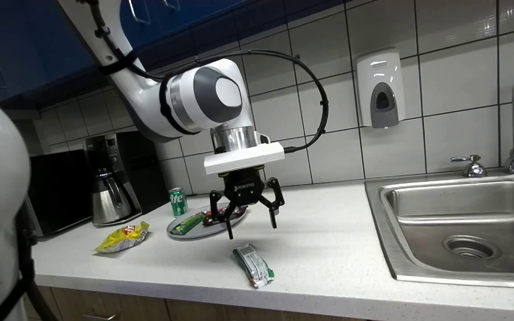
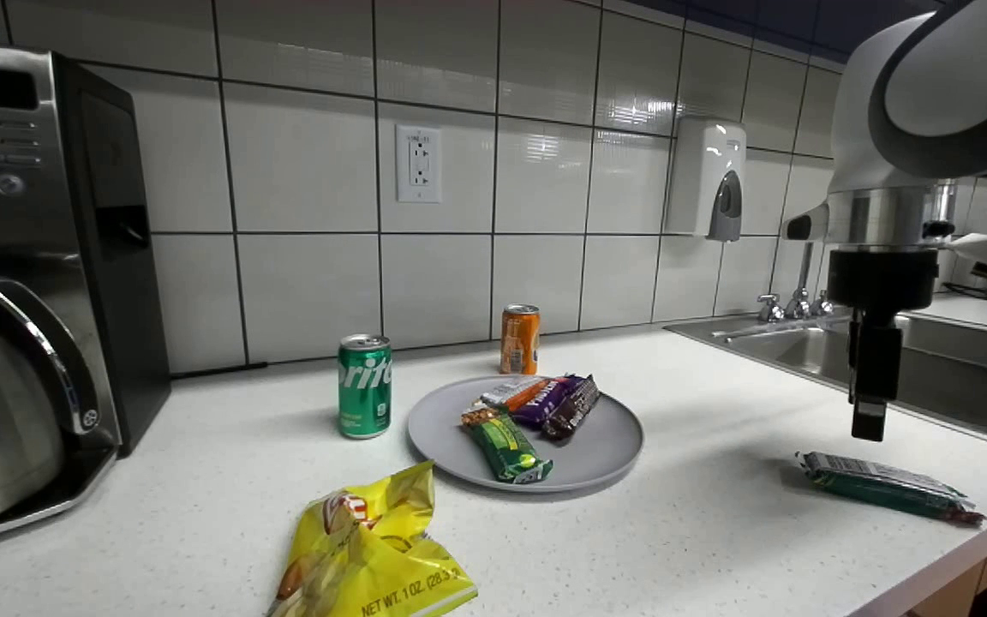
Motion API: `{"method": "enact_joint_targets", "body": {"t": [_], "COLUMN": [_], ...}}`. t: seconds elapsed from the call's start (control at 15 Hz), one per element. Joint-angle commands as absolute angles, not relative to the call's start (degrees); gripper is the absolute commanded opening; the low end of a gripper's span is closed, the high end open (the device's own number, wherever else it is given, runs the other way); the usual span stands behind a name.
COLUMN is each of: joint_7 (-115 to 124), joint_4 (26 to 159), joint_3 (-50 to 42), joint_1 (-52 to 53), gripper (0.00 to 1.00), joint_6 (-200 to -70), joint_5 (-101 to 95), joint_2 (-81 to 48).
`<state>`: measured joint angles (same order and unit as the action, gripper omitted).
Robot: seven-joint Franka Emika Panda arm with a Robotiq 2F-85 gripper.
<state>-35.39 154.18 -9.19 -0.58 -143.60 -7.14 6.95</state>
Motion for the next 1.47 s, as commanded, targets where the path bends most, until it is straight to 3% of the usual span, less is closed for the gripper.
{"method": "enact_joint_targets", "body": {"t": [0.0, 0.93, 1.0, 1.13, 1.4], "joint_7": [-35.38, -34.85, -34.85, -35.05, -35.06], "joint_4": [155.5, 156.23, 156.22, 156.21, 156.02], "joint_3": [-7.79, -7.07, -7.06, -7.12, -7.21], "joint_1": [-1.33, -2.16, -2.18, -2.25, -2.38], "gripper": [1.0, 1.0, 0.75, 0.68, 0.35], "joint_6": [-145.4, -146.74, -146.77, -146.81, -146.85], "joint_5": [-7.58, -9.09, -9.11, -9.03, -9.1], "joint_2": [5.85, 1.95, 1.87, 1.89, 1.99]}}
